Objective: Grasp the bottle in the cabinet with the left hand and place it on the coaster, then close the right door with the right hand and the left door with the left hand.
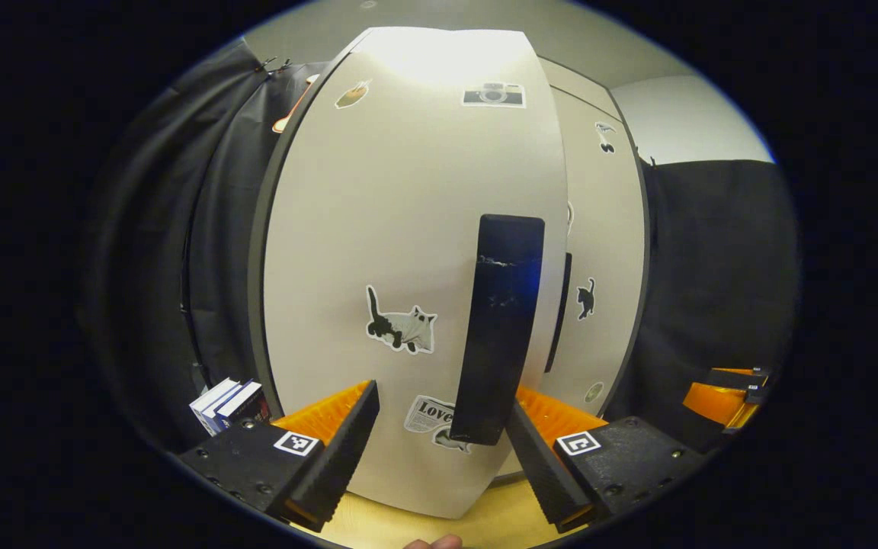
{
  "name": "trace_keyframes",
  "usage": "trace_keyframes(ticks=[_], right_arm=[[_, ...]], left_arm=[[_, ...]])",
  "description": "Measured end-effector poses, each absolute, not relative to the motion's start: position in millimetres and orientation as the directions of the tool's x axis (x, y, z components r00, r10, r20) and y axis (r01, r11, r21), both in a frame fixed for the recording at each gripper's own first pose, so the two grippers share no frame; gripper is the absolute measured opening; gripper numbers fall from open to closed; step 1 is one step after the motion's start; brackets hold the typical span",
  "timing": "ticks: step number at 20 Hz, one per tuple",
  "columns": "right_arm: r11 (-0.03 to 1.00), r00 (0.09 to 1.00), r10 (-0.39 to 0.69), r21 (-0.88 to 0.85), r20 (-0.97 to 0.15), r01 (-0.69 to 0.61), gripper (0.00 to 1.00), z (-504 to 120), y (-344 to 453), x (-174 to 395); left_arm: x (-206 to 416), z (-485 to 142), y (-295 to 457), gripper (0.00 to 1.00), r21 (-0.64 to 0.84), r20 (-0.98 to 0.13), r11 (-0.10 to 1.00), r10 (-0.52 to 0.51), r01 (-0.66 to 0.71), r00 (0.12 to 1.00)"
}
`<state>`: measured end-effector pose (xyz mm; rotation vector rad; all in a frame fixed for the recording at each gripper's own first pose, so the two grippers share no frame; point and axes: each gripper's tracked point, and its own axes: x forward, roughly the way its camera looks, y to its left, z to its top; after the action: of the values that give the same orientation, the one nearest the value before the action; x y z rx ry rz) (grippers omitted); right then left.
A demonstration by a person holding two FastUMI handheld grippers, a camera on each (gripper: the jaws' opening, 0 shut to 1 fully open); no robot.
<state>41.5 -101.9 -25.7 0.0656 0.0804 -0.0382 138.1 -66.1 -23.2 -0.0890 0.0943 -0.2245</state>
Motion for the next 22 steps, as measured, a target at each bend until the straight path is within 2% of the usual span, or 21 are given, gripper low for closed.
trace_keyframes(ticks=[16,22], right_arm=[[0.999,0.993,-0.006,0.053,-0.121,0.012,1.0,-43,-85,24],[0.998,0.994,0.01,0.057,-0.109,-0.004,1.0,-35,-75,11]], left_arm=[[164,-18,-81,0.98,-0.032,-0.061,0.987,-0.158,0.156,0.986],[127,-5,-85,0.98,-0.023,-0.036,0.986,-0.165,0.164,0.986]])
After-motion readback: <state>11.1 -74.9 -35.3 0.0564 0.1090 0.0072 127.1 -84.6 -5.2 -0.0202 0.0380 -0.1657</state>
